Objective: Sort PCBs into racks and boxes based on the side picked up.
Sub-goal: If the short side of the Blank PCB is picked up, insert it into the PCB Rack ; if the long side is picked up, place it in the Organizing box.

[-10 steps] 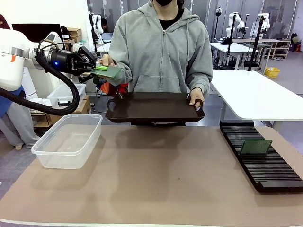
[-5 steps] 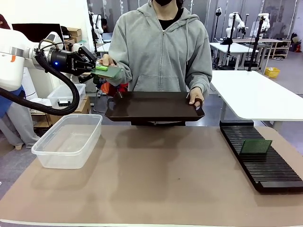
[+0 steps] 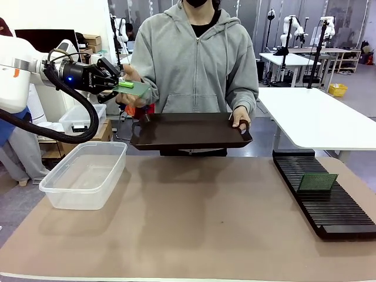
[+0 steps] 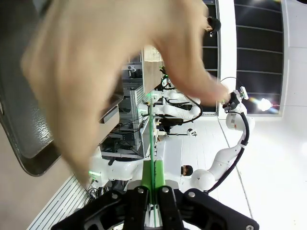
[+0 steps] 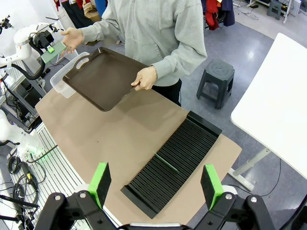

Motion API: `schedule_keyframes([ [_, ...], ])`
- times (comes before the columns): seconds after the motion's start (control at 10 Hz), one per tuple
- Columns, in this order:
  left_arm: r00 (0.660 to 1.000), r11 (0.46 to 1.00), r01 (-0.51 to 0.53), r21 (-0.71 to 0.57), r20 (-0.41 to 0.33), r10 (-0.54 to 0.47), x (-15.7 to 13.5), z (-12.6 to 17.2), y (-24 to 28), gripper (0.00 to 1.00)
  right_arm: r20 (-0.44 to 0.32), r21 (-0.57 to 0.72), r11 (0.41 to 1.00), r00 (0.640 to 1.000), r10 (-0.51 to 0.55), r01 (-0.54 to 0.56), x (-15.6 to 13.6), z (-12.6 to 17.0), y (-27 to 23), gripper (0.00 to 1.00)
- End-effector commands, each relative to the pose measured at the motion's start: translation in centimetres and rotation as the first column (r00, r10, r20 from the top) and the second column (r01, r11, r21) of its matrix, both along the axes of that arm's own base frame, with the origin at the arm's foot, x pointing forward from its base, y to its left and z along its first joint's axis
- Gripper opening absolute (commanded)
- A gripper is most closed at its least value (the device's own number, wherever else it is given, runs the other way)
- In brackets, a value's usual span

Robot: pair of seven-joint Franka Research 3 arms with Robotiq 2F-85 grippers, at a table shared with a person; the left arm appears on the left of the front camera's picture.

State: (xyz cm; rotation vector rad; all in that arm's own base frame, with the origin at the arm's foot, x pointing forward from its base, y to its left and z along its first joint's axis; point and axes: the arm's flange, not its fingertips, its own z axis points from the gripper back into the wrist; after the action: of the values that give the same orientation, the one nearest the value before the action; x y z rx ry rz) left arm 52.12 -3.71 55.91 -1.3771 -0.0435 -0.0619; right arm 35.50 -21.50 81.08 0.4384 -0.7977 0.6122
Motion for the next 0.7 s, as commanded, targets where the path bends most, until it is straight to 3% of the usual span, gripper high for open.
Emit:
schedule_keyframes([
  [0.0, 1.0, 1.0, 0.001, -0.001, 0.0, -0.001, 0.01, -0.02, -0.04, 0.0, -0.001, 0.012, 1.0, 1.0, 0.008, -0.008, -0.15, -0.02, 0.09, 1.0],
  [0.6, 1.0, 1.0, 0.001, -0.001, 0.0, -0.001, 0.01, -0.02, -0.04, 0.0, -0.001, 0.012, 1.0, 1.0, 0.008, -0.008, -0.15, -0.02, 0.09, 1.0],
])
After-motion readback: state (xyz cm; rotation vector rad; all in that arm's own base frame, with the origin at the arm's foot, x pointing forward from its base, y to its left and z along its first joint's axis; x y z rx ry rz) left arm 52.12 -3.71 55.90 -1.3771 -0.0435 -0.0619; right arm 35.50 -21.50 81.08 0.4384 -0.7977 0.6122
